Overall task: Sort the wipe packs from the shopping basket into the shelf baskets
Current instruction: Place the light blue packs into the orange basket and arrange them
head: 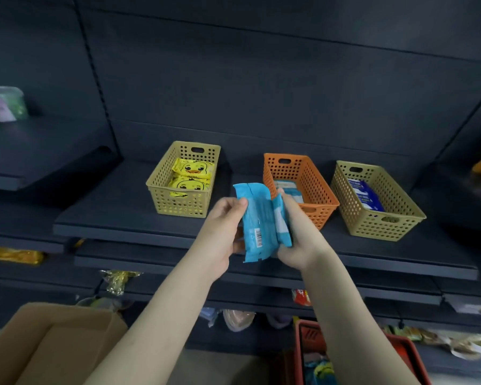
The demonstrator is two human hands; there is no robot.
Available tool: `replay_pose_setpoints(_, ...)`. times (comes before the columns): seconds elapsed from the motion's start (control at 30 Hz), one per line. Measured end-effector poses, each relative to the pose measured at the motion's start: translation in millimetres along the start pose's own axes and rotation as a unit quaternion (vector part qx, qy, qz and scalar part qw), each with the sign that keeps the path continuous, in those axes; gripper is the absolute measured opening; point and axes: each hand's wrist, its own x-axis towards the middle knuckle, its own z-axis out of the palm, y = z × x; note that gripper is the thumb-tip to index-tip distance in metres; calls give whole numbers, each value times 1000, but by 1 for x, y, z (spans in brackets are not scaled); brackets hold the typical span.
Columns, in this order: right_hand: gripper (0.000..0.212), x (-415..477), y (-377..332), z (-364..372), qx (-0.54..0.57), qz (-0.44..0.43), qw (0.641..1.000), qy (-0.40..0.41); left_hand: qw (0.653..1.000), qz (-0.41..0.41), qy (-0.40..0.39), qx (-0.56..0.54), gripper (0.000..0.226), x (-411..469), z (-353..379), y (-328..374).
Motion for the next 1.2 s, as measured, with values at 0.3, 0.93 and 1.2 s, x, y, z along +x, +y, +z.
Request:
replay_pose_setpoints(0.3,63,49,-24,-8,46,-30,997,-63,1000,-10,-1,-2,18,61,-1,25)
replay_pose_setpoints(0.93,14,206,-135,-123,-109,-134,968,182,994,-68,77,-43,14,258,51,3)
replay_pose_setpoints(1.2,19,234,-152,-138,-201,-147,936,250,981,-109,152,-59,15,285,42,-5)
